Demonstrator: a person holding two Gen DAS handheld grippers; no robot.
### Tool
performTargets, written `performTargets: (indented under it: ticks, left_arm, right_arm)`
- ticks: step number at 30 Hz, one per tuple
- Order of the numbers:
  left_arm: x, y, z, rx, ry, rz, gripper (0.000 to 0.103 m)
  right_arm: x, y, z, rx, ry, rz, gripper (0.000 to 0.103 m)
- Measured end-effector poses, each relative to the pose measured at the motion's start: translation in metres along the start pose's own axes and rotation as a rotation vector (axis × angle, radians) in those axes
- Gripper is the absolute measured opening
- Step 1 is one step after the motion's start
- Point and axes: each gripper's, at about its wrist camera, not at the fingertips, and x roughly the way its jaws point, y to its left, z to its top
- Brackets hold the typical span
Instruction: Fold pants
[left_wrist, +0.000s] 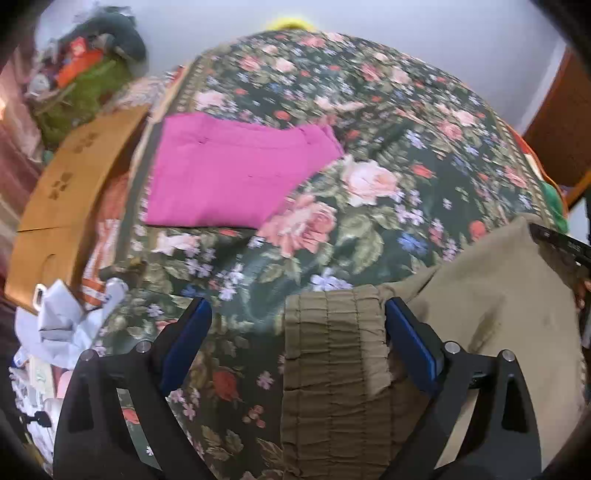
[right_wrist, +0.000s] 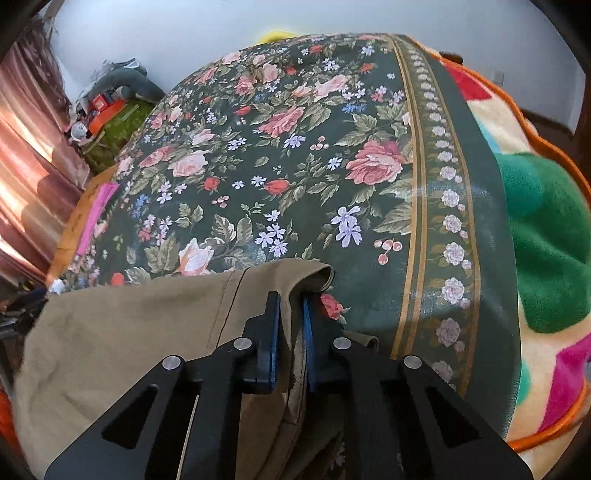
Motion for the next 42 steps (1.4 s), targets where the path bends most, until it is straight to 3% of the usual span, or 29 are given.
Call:
performTargets:
  ticks: [3, 10, 15, 18, 23, 25, 32, 34, 37, 42]
  left_arm:
    - [0.002, 0.004, -0.002, -0.042, -0.009, 0.028, 0.096]
    - [-0.003, 0.010, 0.000, -0.079, 0.024, -0.004, 0.096]
    - [-0.025, 0.007, 0.000, -0.052, 0.023, 0.015, 0.095]
    - [-0.041, 0.006, 0.000, -0.042, 0.009, 0.006, 0.095]
    - [-0.070, -0.004, 0.002, -0.034, -0.027, -0.056, 0.096]
    - [-0.080, -0.011, 0.004, -0.022, -0.038, -0.092, 0.096]
    - [-0.091, -0.044, 0.008, 0.059, -0.056, -0.122, 0.096]
    - [-0.087, -0.049, 0.007, 0.071, -0.054, -0.128, 0.096]
    - [-0.070, -0.054, 0.003, 0.064, -0.012, -0.165, 0.096]
    - [-0.032, -0.057, -0.010, 0.047, 0.099, -0.191, 0.096]
  right_arm:
    - [0.001, 0.011, -0.003, -0.056, -0.012, -0.076, 0.009]
    - [-0.005, 0.024, 0.003, -0.099, -0.016, -0.177, 0.015]
    - [-0.035, 0.033, 0.004, -0.120, -0.034, -0.168, 0.019]
    - [-0.059, 0.046, 0.001, -0.154, -0.076, -0.161, 0.031]
    - [-0.097, 0.085, -0.007, -0.233, -0.139, -0.089, 0.049]
    - [-0.105, 0.102, -0.012, -0.261, -0.147, -0.046, 0.051]
    - [-0.098, 0.146, -0.026, -0.288, -0.099, 0.094, 0.065]
    - [-0.087, 0.155, -0.029, -0.269, -0.055, 0.166, 0.065]
    - [-0.066, 0.163, -0.033, -0.237, 0.006, 0.202, 0.065]
    - [-0.031, 0.168, -0.048, -0.225, 0.140, 0.202, 0.065]
